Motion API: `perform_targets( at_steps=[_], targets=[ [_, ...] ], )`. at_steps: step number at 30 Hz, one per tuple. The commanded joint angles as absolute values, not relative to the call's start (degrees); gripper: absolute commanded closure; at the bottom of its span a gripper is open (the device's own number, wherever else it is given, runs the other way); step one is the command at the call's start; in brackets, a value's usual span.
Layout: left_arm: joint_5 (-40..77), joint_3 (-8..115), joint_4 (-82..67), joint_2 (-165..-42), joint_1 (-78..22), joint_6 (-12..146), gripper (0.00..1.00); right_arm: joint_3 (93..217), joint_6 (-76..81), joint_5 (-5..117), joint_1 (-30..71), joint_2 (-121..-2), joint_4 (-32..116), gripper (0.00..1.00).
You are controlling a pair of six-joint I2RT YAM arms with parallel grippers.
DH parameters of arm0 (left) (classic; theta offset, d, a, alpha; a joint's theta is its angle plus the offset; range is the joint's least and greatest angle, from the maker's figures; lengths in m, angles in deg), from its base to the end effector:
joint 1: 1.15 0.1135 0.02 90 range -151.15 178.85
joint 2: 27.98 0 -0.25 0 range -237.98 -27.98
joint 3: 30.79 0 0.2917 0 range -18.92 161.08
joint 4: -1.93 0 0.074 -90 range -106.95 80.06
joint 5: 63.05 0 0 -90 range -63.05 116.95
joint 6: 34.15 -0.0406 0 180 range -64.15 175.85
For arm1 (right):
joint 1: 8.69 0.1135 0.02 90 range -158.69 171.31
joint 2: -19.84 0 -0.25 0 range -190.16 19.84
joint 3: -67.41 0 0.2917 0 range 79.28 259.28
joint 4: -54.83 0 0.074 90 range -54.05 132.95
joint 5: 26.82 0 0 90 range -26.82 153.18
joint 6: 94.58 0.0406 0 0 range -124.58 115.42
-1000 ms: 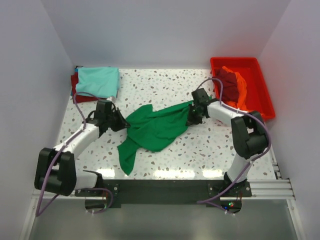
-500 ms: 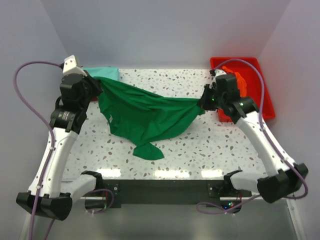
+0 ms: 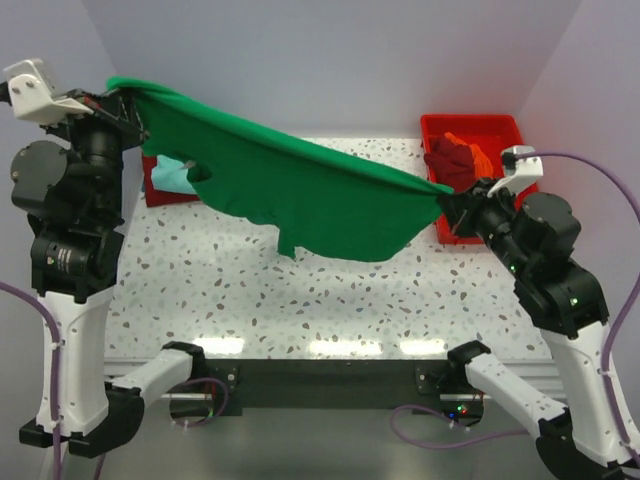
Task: Fold and stack the t-shirts
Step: Flatten the tshirt out
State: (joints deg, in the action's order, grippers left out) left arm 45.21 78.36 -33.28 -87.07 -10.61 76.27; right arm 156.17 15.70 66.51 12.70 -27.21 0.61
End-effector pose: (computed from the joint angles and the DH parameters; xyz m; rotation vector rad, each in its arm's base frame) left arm 0.1872 -0.0183 0.5805 -0.3946 1.2687 -0.2338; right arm 0.1677 0.0632 0.4658 0.0247 1.8130 0.4681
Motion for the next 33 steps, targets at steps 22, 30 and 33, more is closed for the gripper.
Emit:
perform_targets(
  at_steps=[22,30,33],
  targets=[
    [24.6,102.3,-30.8,-139.1,-12.9,75.6,0.08,156.1,19.1,74.0,9.6,-67.9,13.2,0.42],
    [32.8,67.8,-35.2,-115.0,-13.8,74.9,0.05,152.9,17.8,65.6,10.5,-65.6,16.2,0.18],
    [33.2,52.6,-37.0,-104.7,-14.2,78.8,0.06,150.9,18.5,61.2,13.4,-64.9,16.8,0.20]
  ],
)
